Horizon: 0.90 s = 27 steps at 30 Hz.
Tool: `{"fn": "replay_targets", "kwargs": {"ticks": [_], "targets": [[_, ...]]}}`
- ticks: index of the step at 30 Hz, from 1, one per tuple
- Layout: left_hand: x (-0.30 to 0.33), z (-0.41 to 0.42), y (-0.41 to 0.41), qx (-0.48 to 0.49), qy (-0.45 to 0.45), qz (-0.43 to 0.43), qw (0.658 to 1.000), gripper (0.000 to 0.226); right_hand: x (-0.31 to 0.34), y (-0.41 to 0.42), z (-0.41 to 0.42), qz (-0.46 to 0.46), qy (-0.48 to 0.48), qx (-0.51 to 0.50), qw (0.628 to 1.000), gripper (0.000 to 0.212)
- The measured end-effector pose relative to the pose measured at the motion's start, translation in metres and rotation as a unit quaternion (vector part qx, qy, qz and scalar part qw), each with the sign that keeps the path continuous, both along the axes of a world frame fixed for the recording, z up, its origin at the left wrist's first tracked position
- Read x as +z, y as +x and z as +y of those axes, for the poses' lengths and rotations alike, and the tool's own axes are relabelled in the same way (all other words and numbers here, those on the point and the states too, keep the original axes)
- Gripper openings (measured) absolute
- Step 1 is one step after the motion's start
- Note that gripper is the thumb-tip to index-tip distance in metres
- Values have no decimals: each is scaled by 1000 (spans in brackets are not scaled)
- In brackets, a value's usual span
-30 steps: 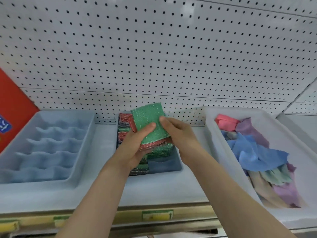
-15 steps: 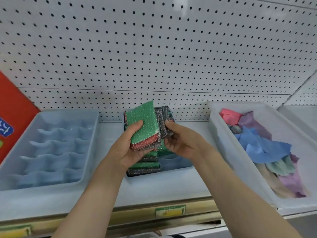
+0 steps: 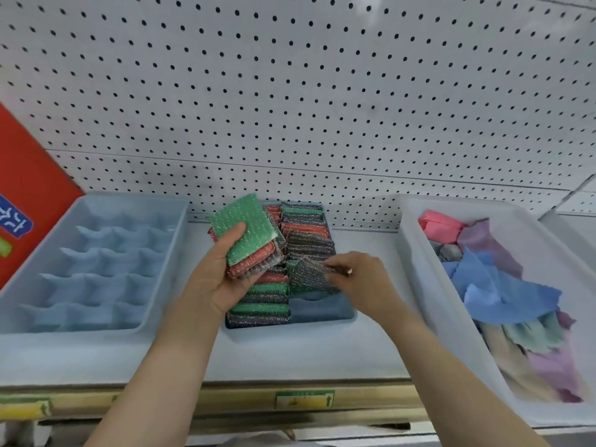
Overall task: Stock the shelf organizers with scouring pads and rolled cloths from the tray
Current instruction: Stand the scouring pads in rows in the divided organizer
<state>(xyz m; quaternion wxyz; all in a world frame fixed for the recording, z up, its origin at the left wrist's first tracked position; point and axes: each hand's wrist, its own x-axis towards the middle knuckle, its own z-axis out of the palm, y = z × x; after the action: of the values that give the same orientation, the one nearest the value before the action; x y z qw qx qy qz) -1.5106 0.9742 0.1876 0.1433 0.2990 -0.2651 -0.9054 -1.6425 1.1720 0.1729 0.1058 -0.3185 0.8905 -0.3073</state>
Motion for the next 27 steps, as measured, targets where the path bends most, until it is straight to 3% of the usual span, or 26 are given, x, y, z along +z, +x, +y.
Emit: {"fn": "replay_targets", "kwargs": {"ticks": [2, 6, 10, 13, 15, 17, 19, 21, 22, 24, 27], "targets": [[1, 7, 0, 5, 5, -3, 1000, 38, -9, -1, -5, 98, 59, 60, 992, 25], [-2, 12, 4, 20, -11, -22, 1000, 43, -26, 3, -17, 212, 71, 108, 969, 27], [-5, 15, 4, 12, -38, -33, 999, 46, -37, 8, -24, 259, 46, 81, 961, 45], [-3, 15, 2, 11, -64, -40, 997, 49, -35, 10, -25, 242, 72, 107, 962, 37], [-3, 19, 1, -3, -91, -40, 995, 50, -20, 5, -25, 148, 61, 101, 982, 20], [-3, 25, 0, -37, -133, -41, 990, 49, 5, 8, -24, -42, -71, 21, 996, 20], [-1, 31, 0, -67, -168, -50, 982, 63, 24, 10, -26, -286, -216, -41, 933, 33], [-1, 35, -1, -93, -179, -63, 977, 90, 30, 12, -30, -391, -223, -23, 893, 50], [0, 37, -2, -101, -180, -63, 976, 89, 29, 13, -32, -408, -219, -10, 886, 51], [5, 41, -2, -119, -186, -39, 975, 64, 31, 13, -35, -453, -244, -37, 857, 43], [7, 39, 0, -86, -156, -31, 984, 49, 36, 8, -32, -561, -324, -119, 752, 23]]}}
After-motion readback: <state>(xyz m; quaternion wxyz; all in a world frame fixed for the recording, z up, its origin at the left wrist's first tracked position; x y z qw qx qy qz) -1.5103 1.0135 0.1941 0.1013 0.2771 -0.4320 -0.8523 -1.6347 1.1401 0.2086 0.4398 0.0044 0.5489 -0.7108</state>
